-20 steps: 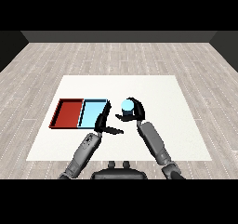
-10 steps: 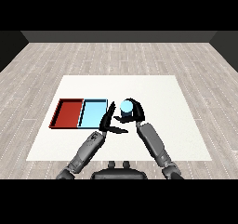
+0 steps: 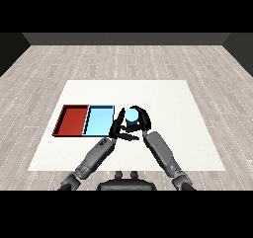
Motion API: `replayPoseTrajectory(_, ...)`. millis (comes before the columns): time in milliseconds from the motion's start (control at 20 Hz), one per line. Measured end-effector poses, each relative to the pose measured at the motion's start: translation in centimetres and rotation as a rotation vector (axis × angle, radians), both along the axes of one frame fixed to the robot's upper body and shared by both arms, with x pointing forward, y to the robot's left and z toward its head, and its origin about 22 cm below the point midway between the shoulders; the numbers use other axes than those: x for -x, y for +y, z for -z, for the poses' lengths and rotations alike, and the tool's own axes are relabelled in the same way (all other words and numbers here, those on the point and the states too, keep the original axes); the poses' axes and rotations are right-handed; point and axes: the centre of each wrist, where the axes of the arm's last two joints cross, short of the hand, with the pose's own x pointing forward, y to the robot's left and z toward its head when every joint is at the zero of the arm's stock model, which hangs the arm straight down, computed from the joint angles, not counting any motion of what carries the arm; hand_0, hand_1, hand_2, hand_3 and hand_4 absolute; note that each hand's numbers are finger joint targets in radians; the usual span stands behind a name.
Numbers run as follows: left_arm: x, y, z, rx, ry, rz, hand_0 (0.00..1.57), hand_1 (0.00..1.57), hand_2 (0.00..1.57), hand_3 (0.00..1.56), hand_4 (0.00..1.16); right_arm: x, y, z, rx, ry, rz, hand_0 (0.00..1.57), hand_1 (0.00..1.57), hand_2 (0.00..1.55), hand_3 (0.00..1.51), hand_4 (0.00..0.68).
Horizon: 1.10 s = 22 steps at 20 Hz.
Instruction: Pick the blue can and put it in the blue box
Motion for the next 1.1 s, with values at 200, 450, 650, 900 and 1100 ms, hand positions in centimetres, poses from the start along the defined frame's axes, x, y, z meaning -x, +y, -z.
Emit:
replayPoseTrajectory(200, -0.5, -0.2, 0.0, -0.012, 0.001, 0.006, 0.00, 0.00, 0.00, 0.00, 0.00, 0.1, 0.5, 0.2, -0.009, -0.007, -0.005, 1.43, 1.43, 1.46, 1.37, 0.552)
replayPoseTrajectory(450, -0.2, -1.0, -0.5, -0.021, 0.010, -0.004, 0.00, 0.00, 0.00, 0.00, 0.00, 0.0, 1.2, -0.2, -0.010, -0.006, -0.012, 1.43, 1.43, 1.46, 1.38, 0.551)
replayPoseTrajectory(650, -0.2, -0.7, 0.2, -0.027, 0.008, -0.009, 0.00, 0.00, 0.00, 0.00, 0.00, 0.4, 1.3, 0.1, -0.008, -0.006, -0.025, 1.43, 1.43, 1.46, 1.37, 0.533)
replayPoseTrajectory(900, -0.7, -1.3, -0.7, -0.026, 0.006, 0.003, 0.00, 0.00, 0.00, 0.00, 0.00, 0.7, 1.9, 0.0, -0.001, 0.007, -0.035, 1.47, 1.47, 1.47, 1.37, 0.528)
replayPoseTrajectory(1100, -0.9, -1.3, -0.2, -0.033, -0.014, -0.002, 0.00, 0.00, 0.00, 0.00, 0.00, 0.8, 2.4, -0.4, 0.013, -0.002, -0.034, 1.43, 1.43, 1.45, 1.35, 0.515)
